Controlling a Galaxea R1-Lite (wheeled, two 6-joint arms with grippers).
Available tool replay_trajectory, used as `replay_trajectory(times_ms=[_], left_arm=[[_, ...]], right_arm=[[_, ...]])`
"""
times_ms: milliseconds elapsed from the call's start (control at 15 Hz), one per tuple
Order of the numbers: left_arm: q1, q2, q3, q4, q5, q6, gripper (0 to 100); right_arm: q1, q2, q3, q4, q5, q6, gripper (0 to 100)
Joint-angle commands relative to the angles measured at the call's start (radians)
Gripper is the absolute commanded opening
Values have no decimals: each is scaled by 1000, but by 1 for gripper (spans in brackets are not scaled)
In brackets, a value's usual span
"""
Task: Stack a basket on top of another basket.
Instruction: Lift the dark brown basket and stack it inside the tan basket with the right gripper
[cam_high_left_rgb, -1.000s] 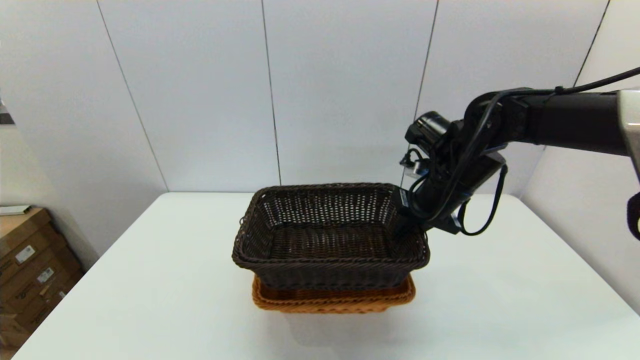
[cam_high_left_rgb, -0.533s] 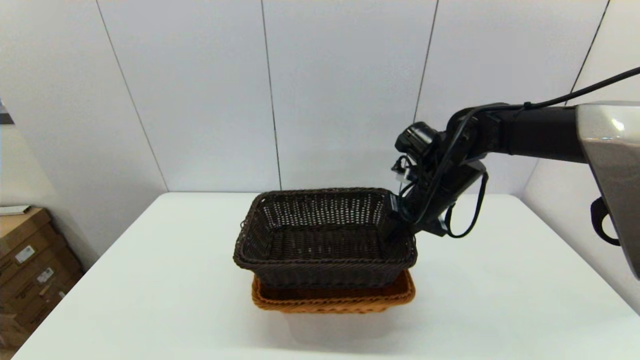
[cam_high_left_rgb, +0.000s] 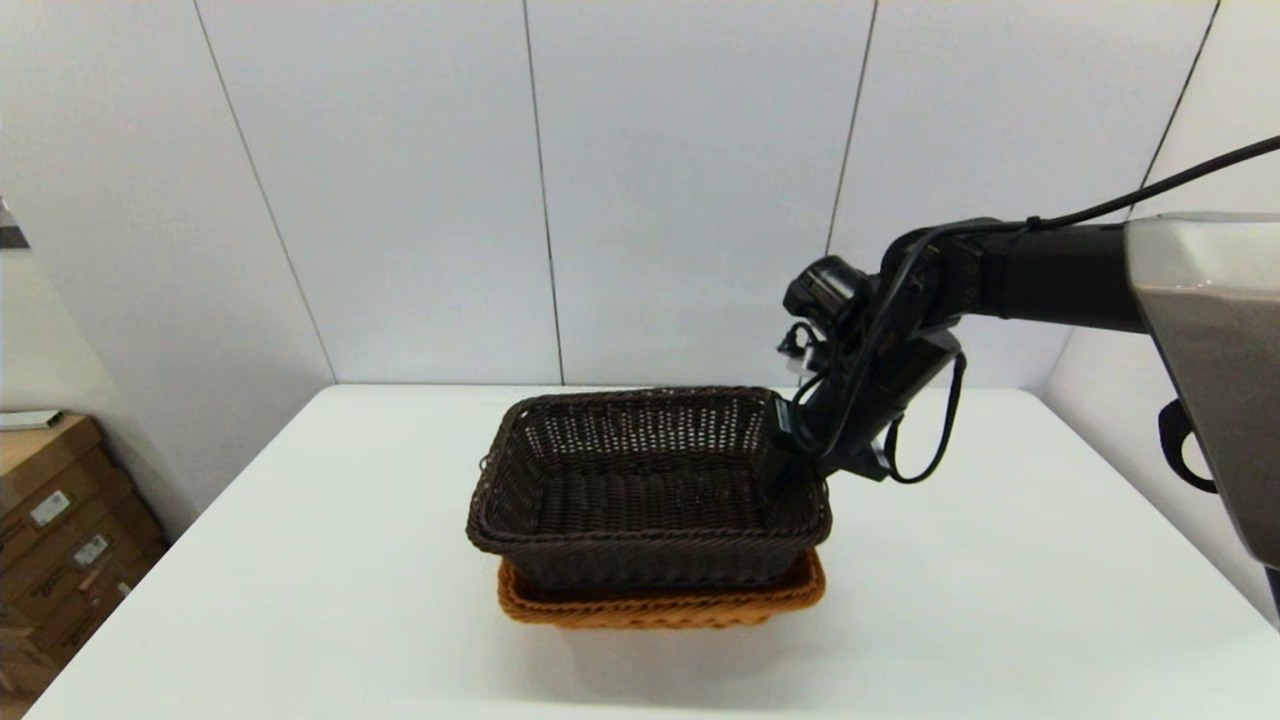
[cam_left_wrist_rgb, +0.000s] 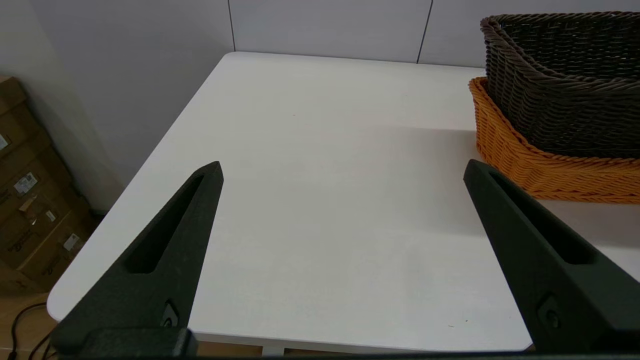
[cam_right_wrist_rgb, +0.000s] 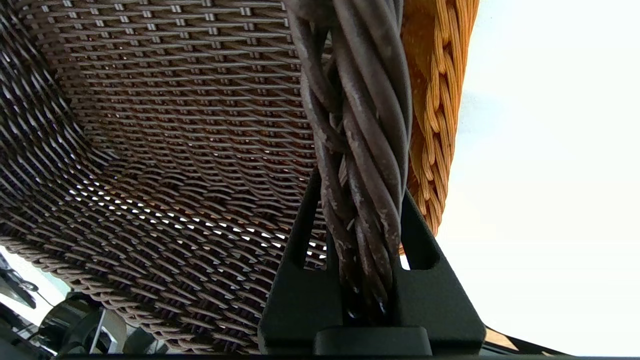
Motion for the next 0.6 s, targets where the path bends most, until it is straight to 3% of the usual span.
replay_trajectory(times_ms=[67, 400, 467, 600], left_arm=[[2, 0, 0, 0, 0, -1, 100], [0, 0, 0, 0, 0, -1, 100], [0, 0, 0, 0, 0, -1, 100], [0, 0, 0, 0, 0, -1, 100]], right_arm=[[-6, 15, 3, 11, 2, -4, 0], [-6, 44, 4, 20, 1, -2, 0], [-6, 47, 4, 27, -2, -2, 100], [-6, 50, 1, 29, -5, -2, 100]])
